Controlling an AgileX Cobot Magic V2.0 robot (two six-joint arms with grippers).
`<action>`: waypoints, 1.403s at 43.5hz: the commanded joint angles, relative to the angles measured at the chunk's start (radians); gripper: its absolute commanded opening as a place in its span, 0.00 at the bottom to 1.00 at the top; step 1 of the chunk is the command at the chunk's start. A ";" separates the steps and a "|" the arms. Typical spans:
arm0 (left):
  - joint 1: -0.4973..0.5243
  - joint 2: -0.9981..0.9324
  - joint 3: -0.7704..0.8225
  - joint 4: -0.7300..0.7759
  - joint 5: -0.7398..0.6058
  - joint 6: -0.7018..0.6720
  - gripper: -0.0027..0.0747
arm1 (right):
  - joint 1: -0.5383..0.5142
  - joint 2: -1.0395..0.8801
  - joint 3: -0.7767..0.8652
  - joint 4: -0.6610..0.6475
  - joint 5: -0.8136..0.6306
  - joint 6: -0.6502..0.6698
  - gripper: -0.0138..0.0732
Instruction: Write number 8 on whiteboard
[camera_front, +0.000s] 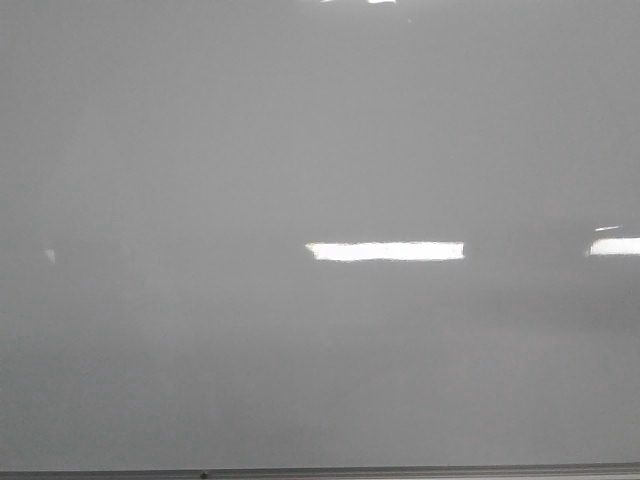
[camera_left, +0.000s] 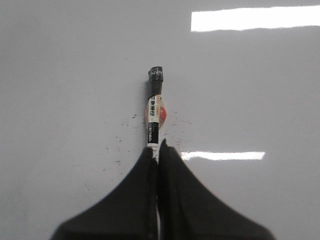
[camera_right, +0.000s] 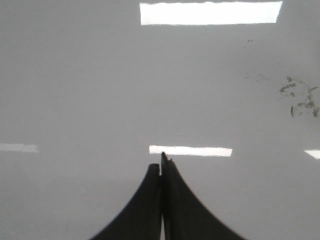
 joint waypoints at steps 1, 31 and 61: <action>0.002 -0.012 0.013 -0.010 -0.084 -0.005 0.01 | -0.003 -0.017 -0.002 -0.008 -0.085 -0.003 0.03; 0.002 -0.012 0.013 -0.010 -0.084 -0.005 0.01 | -0.003 -0.017 -0.002 -0.008 -0.085 -0.003 0.03; -0.003 0.002 -0.222 -0.021 -0.016 -0.010 0.01 | -0.003 -0.005 -0.250 -0.007 0.171 -0.003 0.03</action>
